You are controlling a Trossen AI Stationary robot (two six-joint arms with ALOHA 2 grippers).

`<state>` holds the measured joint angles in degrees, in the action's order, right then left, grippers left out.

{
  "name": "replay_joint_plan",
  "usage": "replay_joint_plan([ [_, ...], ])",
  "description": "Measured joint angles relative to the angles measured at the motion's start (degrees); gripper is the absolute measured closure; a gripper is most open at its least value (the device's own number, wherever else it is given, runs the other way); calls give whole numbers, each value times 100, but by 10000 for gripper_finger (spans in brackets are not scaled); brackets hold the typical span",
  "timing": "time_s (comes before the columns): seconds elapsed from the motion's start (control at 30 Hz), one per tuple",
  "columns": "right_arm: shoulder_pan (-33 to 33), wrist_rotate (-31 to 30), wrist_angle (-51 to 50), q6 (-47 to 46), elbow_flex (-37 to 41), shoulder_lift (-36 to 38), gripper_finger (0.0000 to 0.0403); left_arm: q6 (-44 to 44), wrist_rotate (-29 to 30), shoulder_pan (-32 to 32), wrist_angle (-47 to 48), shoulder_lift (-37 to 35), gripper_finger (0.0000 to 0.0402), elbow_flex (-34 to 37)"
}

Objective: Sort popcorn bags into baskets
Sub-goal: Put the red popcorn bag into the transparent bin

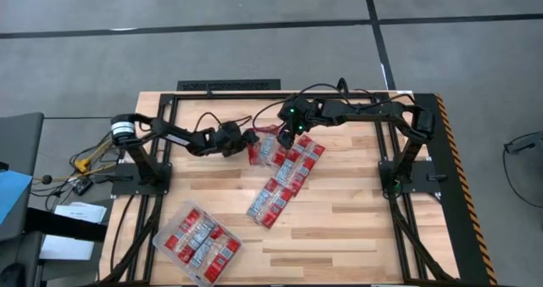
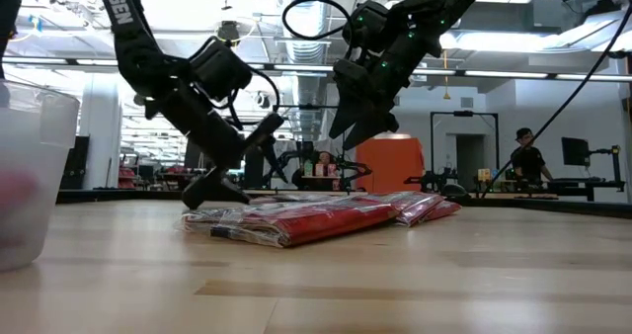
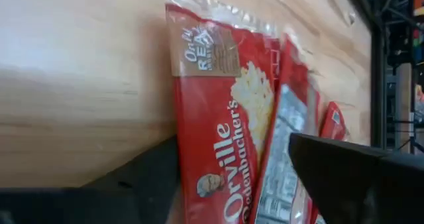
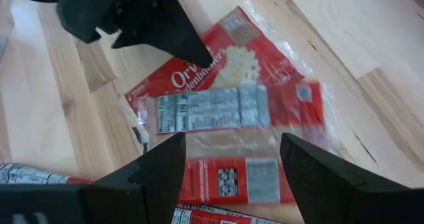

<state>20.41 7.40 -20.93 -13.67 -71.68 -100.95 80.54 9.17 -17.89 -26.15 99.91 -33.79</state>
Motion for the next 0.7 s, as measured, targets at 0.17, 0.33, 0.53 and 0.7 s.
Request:
replay_joint_plan([
  [0.17,1,0,17,21,2,0,132,-143,-148,0,326,166,237,-171],
  [0.33,31,0,28,61,2,0,132,-704,-347,-34,456,195,363,-270],
  [0.53,120,0,-20,63,7,44,132,-727,-465,-46,493,166,395,-301],
  [0.7,277,2,-200,95,9,353,132,-910,-621,-45,654,-289,398,-263],
])
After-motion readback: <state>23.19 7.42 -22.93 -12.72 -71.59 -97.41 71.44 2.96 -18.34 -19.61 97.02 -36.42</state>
